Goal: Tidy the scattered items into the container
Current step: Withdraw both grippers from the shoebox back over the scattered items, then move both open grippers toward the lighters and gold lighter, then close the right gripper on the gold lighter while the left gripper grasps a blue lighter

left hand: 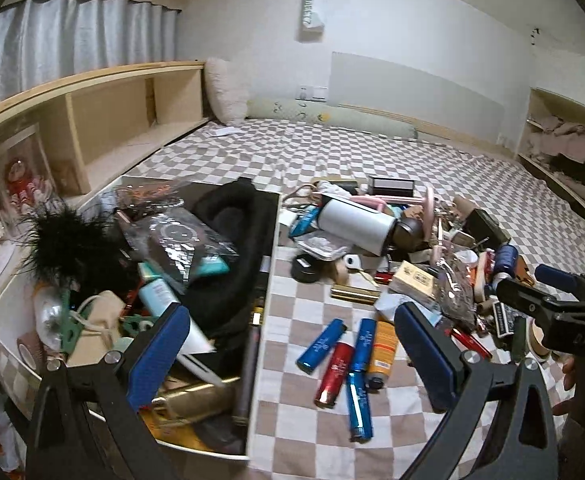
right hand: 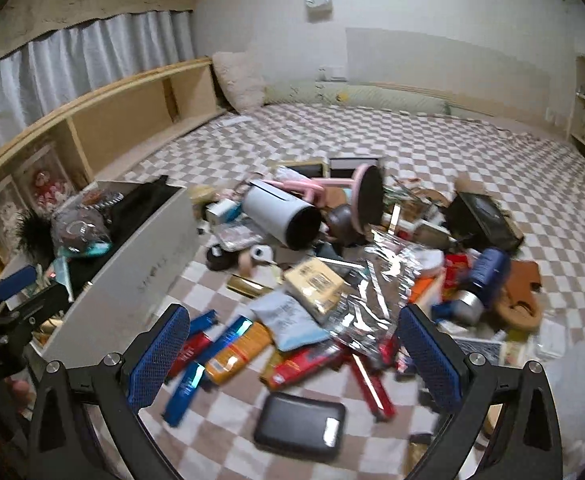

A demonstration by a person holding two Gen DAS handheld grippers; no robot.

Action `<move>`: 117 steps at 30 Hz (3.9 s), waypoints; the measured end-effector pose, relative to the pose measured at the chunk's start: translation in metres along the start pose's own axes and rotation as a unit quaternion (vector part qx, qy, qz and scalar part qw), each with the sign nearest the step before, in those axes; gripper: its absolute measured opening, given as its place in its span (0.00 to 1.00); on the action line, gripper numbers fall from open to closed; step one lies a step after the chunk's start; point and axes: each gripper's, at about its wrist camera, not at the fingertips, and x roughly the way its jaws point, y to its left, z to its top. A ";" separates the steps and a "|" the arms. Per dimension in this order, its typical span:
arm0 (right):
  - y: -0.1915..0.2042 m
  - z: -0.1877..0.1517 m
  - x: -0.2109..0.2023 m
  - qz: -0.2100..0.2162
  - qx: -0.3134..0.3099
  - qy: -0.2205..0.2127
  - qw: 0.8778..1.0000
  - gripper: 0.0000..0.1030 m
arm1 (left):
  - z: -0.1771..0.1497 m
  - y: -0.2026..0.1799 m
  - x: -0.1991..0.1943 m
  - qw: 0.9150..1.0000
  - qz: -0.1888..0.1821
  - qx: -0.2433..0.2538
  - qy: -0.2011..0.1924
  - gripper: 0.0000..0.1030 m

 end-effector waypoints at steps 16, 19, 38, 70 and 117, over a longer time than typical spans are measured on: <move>-0.055 -0.019 -0.017 -0.019 0.008 0.018 1.000 1.00 | -0.018 -0.060 0.011 0.996 -0.078 0.039 0.022 1.00; -0.062 -0.023 -0.025 -0.030 0.005 -0.006 1.000 1.00 | -0.023 -0.068 0.017 0.995 -0.082 0.048 0.038 1.00; -0.084 -0.054 -0.014 -0.074 0.009 0.055 0.996 1.00 | -0.045 -0.079 0.050 0.988 -0.087 0.016 0.127 1.00; -0.091 -0.115 0.016 -0.032 0.065 0.148 0.986 0.44 | -0.085 -0.057 0.091 0.972 -0.102 -0.037 0.210 1.00; -0.095 -0.128 0.022 -0.042 0.051 0.148 0.987 0.35 | -0.093 -0.058 0.111 0.977 -0.051 0.016 0.207 0.29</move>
